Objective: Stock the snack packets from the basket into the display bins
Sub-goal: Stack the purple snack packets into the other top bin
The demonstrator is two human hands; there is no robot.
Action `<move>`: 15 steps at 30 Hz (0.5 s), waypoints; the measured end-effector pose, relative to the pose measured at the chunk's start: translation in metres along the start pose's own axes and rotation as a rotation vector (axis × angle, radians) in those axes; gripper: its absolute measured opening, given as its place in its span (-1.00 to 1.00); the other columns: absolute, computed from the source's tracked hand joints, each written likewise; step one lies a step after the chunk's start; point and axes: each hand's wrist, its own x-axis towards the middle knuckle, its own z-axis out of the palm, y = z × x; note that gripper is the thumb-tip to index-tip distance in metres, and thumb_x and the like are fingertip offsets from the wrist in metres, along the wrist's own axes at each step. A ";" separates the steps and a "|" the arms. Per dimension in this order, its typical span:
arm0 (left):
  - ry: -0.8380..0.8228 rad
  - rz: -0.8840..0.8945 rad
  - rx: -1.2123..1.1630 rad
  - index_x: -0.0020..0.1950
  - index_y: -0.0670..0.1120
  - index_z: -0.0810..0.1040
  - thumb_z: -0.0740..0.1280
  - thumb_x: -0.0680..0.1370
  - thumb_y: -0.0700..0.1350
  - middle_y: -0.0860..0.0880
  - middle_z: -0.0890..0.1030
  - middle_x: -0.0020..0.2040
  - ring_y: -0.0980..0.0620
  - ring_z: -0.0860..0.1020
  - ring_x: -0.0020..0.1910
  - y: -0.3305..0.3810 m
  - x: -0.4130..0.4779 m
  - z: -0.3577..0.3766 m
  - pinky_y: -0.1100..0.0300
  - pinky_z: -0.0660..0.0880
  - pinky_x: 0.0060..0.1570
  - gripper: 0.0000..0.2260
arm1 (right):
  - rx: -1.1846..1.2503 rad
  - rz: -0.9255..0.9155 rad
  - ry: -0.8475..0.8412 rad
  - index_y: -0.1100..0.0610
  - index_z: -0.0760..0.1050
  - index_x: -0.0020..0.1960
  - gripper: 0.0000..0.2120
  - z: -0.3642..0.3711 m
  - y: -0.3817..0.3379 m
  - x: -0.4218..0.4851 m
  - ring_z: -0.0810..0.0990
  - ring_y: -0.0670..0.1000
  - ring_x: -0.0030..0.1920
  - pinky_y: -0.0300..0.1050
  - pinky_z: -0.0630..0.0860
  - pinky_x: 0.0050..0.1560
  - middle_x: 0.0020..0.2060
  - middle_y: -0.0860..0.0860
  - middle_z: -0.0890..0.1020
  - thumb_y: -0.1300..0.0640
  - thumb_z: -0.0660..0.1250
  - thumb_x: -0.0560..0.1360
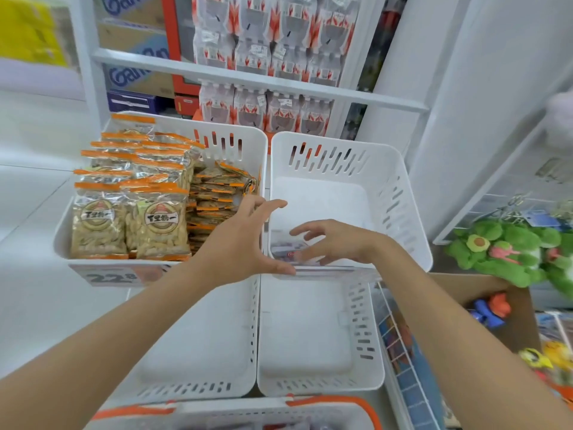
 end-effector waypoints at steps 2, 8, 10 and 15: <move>0.020 -0.014 0.016 0.51 0.14 0.19 0.51 0.22 0.36 0.12 0.26 0.23 0.16 0.45 -0.13 0.005 -0.004 -0.002 0.20 0.48 -0.15 -0.05 | -0.016 -0.066 0.211 -0.06 0.49 0.32 -0.49 0.007 -0.004 -0.011 0.49 -0.02 0.25 -0.10 0.49 0.19 0.25 0.00 0.47 -0.07 0.52 0.41; 0.216 0.003 0.040 0.35 0.01 0.45 0.54 0.37 0.11 0.01 0.45 0.17 0.04 0.45 0.08 0.031 -0.051 0.006 0.13 0.46 -0.06 -0.39 | 0.149 -0.340 0.803 0.03 0.57 0.11 -0.75 0.064 -0.005 -0.083 0.50 -0.10 -0.25 -0.32 0.44 -0.18 -0.05 -0.04 0.59 0.16 0.45 0.44; 0.148 -0.060 -0.020 0.33 0.03 0.45 0.52 0.42 0.07 0.06 0.44 0.14 0.08 0.43 -0.04 0.035 -0.083 0.015 0.12 0.45 -0.06 -0.47 | 0.142 -0.334 0.823 0.03 0.57 0.04 -0.81 0.098 0.007 -0.111 0.47 -0.11 -0.31 -0.31 0.41 -0.22 -0.13 -0.02 0.59 0.22 0.42 0.45; -0.099 -0.220 -0.167 0.32 0.01 0.44 0.49 0.47 -0.02 0.03 0.45 0.11 0.05 0.48 -0.25 0.016 -0.177 0.054 0.19 0.46 -0.09 -0.55 | -0.172 0.082 0.156 0.07 0.50 0.29 -0.60 0.187 0.092 -0.157 0.56 0.01 0.11 -0.10 0.52 0.12 0.21 0.02 0.55 0.01 0.45 0.50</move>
